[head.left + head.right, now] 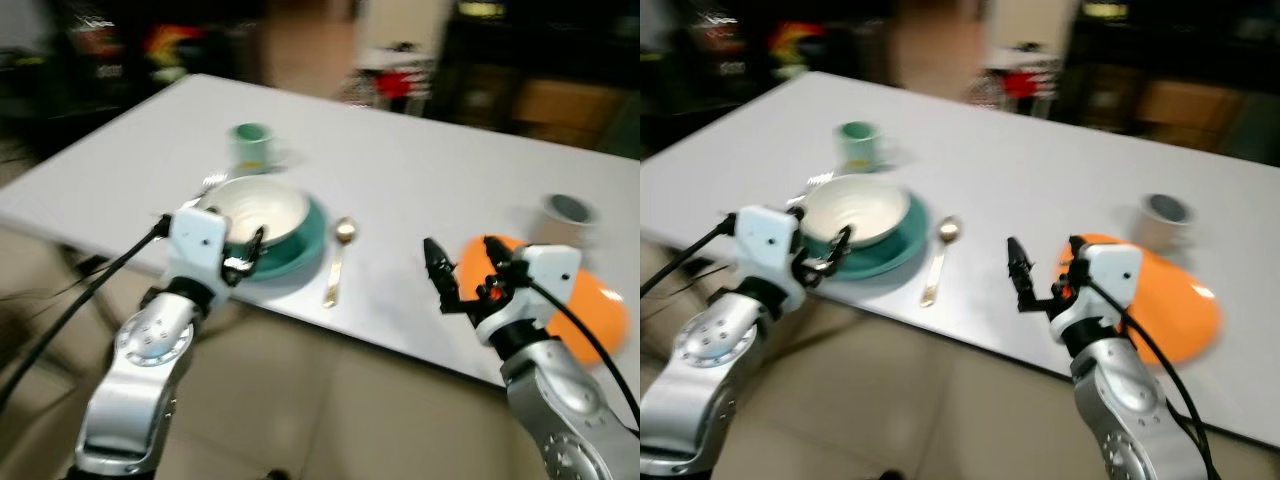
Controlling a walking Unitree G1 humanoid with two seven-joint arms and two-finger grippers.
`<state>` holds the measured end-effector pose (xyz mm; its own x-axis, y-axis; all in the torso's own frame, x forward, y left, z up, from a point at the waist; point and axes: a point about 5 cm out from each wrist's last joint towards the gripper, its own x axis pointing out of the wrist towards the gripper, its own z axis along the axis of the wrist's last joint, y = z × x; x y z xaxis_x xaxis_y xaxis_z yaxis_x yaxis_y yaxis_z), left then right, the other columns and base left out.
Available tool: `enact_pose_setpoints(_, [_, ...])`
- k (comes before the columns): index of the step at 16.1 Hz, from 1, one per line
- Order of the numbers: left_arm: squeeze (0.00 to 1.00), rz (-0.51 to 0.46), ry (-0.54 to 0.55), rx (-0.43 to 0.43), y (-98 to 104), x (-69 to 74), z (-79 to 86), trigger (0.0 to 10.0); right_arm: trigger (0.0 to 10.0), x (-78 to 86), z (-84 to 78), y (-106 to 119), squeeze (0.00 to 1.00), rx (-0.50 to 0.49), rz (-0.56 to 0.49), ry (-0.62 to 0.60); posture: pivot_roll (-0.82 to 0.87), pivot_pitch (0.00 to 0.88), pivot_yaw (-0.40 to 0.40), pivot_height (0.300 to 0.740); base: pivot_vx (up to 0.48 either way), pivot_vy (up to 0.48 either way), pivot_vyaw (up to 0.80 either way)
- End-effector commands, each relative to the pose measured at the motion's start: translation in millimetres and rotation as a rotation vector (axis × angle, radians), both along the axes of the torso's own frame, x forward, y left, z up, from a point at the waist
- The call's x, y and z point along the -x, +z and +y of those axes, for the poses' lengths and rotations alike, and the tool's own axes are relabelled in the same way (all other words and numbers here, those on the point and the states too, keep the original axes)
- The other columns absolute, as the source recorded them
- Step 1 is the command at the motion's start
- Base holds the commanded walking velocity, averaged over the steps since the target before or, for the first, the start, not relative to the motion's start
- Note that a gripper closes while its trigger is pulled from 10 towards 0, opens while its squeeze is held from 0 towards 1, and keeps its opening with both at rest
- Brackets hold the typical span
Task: Setting the table
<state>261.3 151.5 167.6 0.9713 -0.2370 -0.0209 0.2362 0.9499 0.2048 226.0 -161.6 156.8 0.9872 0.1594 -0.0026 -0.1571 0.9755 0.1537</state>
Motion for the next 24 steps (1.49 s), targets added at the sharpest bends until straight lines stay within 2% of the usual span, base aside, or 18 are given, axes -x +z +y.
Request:
enact_pose_setpoints(1, [0.36,-0.005,0.016,-0.026,1.4,-3.4,4.7,10.0,10.0,-1.5,2.5,3.2,1.0,-0.008,-0.016,0.008,-0.13,0.0,-0.015,0.74,0.0,0.0,0.8])
enact_pose_setpoints(3, [0.21,-0.022,-0.009,-0.019,5.5,-4.3,0.9,10.0,10.0,-0.2,3.6,4.6,1.0,-0.012,-0.019,0.021,-0.13,0.0,-0.016,0.74,0.0,0.0,0.8])
enact_pose_setpoints(4, [0.16,-0.022,-0.003,-0.016,5.6,-4.5,1.3,10.0,10.0,-0.1,3.7,4.3,1.0,-0.012,-0.02,0.021,-0.12,0.0,-0.024,0.74,0.0,0.0,0.8])
enact_pose_setpoints(5, [0.0,-0.02,0.006,-0.011,4.2,-4.5,2.3,10.0,10.0,-1.7,4.8,3.2,1.0,-0.015,-0.023,0.026,-0.12,0.0,-0.029,0.74,0.0,0.0,0.8])
enact_pose_setpoints(13, [0.0,-0.005,0.015,0.009,0.6,-5.4,4.1,10.0,10.0,-2.1,17.5,-2.6,1.0,-0.072,0.01,0.141,-0.11,0.0,-0.045,0.74,0.0,0.0,0.8])
enact_pose_setpoints(20, [0.0,0.014,-0.007,0.024,1.2,-5.9,4.3,10.0,10.0,-1.7,21.2,-11.2,1.0,-0.111,0.057,0.151,-0.1,0.0,-0.031,0.74,0.0,0.0,0.8])
enact_pose_setpoints(24, [0.0,0.037,-0.001,0.04,-2.8,-2.9,6.5,10.0,10.0,1.5,15.8,-15.7,1.0,-0.119,0.079,0.108,-0.11,0.0,-0.034,0.74,0.0,0.0,0.8])
